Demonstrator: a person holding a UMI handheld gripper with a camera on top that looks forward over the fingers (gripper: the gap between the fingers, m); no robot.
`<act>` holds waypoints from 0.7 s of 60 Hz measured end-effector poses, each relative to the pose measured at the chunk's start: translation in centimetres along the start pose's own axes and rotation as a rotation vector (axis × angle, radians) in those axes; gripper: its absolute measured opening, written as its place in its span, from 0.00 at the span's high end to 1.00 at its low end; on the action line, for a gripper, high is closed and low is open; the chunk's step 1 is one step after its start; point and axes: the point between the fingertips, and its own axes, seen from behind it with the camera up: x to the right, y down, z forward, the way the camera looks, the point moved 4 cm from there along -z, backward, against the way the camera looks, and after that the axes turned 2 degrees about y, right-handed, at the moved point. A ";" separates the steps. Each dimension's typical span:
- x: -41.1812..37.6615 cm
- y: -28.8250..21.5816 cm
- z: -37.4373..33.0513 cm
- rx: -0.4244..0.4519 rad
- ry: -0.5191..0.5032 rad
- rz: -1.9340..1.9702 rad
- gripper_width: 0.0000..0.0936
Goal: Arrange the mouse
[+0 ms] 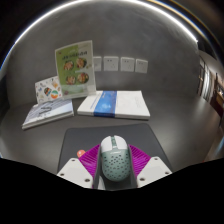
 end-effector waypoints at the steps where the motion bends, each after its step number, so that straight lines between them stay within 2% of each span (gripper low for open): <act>1: 0.0 0.4 0.3 -0.007 -0.003 -0.003 0.53; 7: -0.1 2.0 1.7 -0.056 -0.002 -0.024 0.53; 8: -0.1 1.8 1.8 -0.037 -0.005 -0.023 0.52; 9: -0.1 1.7 1.9 -0.035 -0.008 -0.025 0.44; 11: -0.2 1.9 2.0 -0.047 -0.012 -0.033 0.46; 15: 0.0 1.7 1.8 -0.057 -0.011 -0.040 0.39; 21: 0.2 1.7 0.8 -0.057 -0.007 -0.021 0.04; 22: 0.2 1.6 0.4 -0.050 -0.012 -0.019 0.09; 24: -0.1 1.6 -1.1 -0.045 -0.016 -0.007 0.10; 33: -0.3 2.7 -7.1 -0.030 -0.030 0.038 0.09; 42: 1.3 5.5 -12.9 -0.038 0.023 0.077 0.09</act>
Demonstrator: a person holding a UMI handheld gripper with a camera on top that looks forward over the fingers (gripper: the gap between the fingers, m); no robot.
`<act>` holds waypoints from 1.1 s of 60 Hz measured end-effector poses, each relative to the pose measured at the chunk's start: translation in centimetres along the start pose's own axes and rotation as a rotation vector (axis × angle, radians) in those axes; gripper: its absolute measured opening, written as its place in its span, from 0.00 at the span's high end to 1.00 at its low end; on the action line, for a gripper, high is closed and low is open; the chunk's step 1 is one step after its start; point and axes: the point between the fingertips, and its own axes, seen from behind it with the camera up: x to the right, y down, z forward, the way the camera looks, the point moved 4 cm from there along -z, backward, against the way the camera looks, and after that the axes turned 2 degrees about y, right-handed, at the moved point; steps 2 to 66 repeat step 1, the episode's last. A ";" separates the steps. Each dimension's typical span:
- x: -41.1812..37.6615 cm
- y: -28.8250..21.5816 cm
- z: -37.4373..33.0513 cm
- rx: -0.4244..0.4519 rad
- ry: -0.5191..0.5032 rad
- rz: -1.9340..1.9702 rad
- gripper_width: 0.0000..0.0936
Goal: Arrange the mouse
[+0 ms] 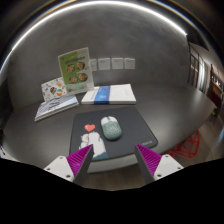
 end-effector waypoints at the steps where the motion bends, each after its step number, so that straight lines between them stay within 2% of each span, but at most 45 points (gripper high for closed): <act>1: 0.3 0.4 -0.5 -0.001 0.006 0.006 0.09; 66: 0.3 0.4 -0.5 -0.001 0.006 0.006 0.09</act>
